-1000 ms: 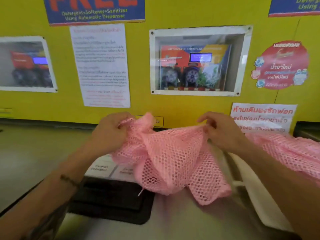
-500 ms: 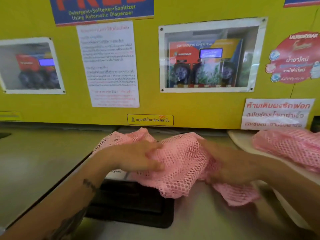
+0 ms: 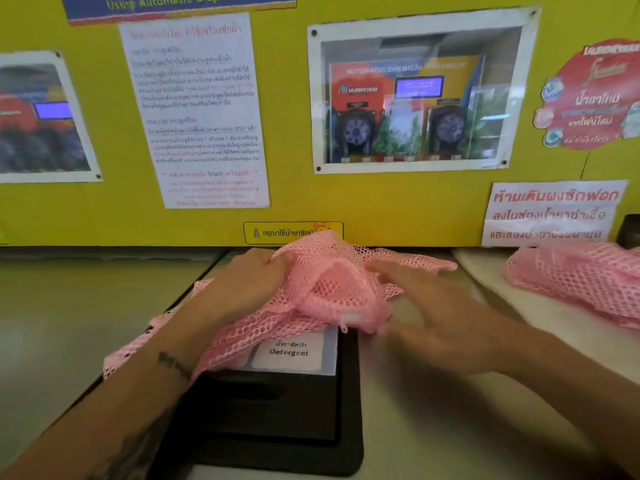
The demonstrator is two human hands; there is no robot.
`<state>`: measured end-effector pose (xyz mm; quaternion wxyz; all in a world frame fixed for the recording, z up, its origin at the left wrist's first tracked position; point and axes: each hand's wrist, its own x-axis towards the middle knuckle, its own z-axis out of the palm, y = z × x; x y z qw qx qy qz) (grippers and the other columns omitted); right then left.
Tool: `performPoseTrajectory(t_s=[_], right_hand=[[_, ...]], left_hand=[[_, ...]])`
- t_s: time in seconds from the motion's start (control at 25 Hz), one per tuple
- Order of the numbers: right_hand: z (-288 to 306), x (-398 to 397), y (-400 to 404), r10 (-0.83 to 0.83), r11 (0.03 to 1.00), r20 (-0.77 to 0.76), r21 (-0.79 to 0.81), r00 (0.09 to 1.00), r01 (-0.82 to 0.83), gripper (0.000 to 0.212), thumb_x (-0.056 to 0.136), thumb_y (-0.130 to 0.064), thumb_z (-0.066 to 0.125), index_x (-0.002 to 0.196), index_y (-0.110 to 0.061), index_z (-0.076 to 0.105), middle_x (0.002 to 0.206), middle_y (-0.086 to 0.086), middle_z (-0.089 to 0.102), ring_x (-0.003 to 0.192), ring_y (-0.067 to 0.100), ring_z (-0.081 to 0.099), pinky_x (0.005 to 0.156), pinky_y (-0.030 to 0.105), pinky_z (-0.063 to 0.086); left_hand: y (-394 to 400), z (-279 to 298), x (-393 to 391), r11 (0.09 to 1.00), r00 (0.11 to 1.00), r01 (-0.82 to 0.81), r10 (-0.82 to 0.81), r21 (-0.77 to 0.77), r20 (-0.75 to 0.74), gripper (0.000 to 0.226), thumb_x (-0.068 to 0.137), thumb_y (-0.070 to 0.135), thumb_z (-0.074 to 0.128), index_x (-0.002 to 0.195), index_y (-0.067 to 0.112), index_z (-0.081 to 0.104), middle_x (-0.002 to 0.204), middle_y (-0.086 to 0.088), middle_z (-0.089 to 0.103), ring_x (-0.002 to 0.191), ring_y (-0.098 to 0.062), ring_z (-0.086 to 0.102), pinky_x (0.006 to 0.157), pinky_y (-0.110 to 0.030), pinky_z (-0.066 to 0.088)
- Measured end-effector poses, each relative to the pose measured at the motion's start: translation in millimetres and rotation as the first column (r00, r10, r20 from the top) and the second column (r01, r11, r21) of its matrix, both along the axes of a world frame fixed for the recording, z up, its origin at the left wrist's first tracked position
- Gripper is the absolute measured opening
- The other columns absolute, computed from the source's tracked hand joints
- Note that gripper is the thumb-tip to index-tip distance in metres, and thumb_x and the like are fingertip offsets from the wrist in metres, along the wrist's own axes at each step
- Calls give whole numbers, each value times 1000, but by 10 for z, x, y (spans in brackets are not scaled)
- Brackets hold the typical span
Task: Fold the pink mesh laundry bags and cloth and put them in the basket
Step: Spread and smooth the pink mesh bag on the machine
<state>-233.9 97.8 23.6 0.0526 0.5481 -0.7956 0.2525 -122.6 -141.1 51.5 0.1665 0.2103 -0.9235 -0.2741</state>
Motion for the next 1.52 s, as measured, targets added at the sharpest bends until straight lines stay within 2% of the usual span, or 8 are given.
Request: performPoseTrajectory(t_s=[0.12, 0.4, 0.64, 0.76, 0.96, 1.12, 1.28, 1.52], right_hand=[[-186, -96, -132, -22, 970, 24, 242, 999, 16, 77, 81, -61, 58, 147, -33, 30, 150, -13, 38, 134, 9, 37, 114, 34, 30], [159, -231, 88, -53, 982, 149, 187, 987, 25, 23, 89, -12, 63, 102, -30, 69, 71, -3, 62, 63, 3, 55, 67, 27, 46], [693, -506, 787, 475, 847, 785, -531, 397, 38, 38, 72, -23, 70, 102, 0, 65, 94, 26, 61, 78, 33, 66, 74, 40, 54], [591, -543, 659, 290, 803, 693, -552, 660, 226, 23, 89, -15, 47, 92, -9, 69, 67, 8, 59, 60, 22, 57, 63, 32, 49], [246, -286, 273, -148, 942, 294, -248, 944, 225, 13, 93, -17, 61, 100, -22, 71, 88, 2, 70, 79, 9, 62, 76, 24, 45], [24, -221, 89, -179, 948, 21, 269, 984, 167, 42, 92, -44, 57, 132, -36, 52, 121, -16, 57, 103, 2, 52, 91, 28, 39], [16, -279, 146, -207, 932, -19, 301, 978, 203, 45, 88, -47, 61, 131, -40, 49, 133, -15, 54, 110, 5, 49, 94, 28, 38], [187, -451, 445, -522, 774, -138, 336, 842, 536, 50, 86, -50, 57, 134, -40, 45, 137, -3, 55, 111, 17, 56, 99, 43, 46]], left_hand=[[-70, -37, -11, 994, 995, -5, -6, -109, -102, 31, 97, 40, 45, 94, 15, 63, 92, -3, 67, 84, -19, 61, 66, -27, 40], [-103, -116, 144, 964, 952, 233, -253, -126, -175, 16, 92, 33, 59, 107, 31, 66, 99, 16, 64, 85, 7, 56, 73, -21, 43], [-93, -50, 135, 971, 954, 111, -164, -211, -251, 36, 99, 24, 47, 63, 23, 50, 68, 5, 53, 62, -9, 47, 58, -28, 32], [-104, -51, 187, 919, 914, 385, -393, -90, -102, 39, 94, 41, 49, 63, 17, 55, 65, 5, 56, 64, -16, 52, 69, -35, 40], [141, 76, 293, 384, 615, 733, -726, 562, -307, 45, 84, 40, 64, 100, -2, 70, 98, -21, 72, 91, -34, 67, 85, -37, 51], [27, -51, 147, 908, 886, 419, -404, 20, -227, 15, 88, 37, 59, 100, 38, 69, 104, 10, 72, 98, -7, 66, 91, -38, 51], [-47, -264, 106, 926, 861, 355, -271, -127, 431, 83, 66, 89, 37, 138, 48, 39, 147, 11, 37, 124, -12, 49, 110, -42, 36], [-458, -303, 53, 963, 879, -28, 152, -269, 453, 86, 66, 84, 31, 144, 49, 27, 157, -9, 28, 141, -33, 32, 115, -56, 24]])
